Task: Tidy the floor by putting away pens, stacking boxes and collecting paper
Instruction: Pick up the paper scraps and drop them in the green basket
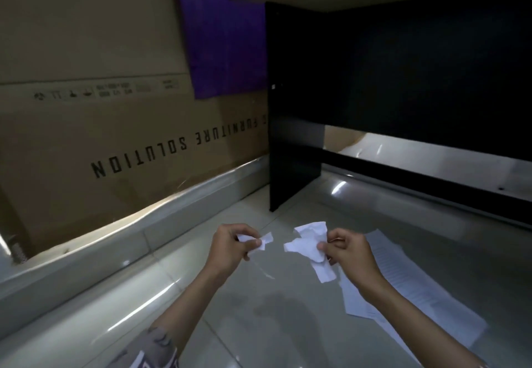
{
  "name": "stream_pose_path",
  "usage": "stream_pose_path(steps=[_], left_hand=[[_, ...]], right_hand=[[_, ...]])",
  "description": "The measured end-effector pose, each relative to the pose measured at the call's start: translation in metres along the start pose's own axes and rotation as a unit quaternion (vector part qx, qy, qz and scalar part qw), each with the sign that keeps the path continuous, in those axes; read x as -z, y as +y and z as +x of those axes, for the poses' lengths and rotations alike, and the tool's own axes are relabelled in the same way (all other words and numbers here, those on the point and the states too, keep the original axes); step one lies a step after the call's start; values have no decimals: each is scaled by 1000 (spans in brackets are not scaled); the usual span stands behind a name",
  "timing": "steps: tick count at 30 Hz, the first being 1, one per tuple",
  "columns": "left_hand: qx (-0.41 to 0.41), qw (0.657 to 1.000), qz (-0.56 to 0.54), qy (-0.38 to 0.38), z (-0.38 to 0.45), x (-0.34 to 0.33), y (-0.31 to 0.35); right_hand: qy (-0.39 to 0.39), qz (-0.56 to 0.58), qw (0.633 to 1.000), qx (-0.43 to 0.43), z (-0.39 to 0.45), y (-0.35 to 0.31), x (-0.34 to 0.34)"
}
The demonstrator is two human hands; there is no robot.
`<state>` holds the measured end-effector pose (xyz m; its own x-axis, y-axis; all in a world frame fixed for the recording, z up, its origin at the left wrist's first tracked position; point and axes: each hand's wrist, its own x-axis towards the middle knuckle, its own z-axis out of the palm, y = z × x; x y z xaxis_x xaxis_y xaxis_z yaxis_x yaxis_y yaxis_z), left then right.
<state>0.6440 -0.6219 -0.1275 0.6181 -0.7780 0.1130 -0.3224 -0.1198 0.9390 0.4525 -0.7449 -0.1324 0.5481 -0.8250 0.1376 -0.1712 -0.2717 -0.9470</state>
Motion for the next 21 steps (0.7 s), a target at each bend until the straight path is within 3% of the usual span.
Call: stream_pose_path(steps=[10, 21], left_hand=[[-77, 982, -58, -160, -40, -130, 129], [-117, 942, -101, -299, -118, -279, 226]], right_hand=[[179, 56, 982, 18, -77, -40, 158], [358, -23, 933, 33, -199, -62, 315]])
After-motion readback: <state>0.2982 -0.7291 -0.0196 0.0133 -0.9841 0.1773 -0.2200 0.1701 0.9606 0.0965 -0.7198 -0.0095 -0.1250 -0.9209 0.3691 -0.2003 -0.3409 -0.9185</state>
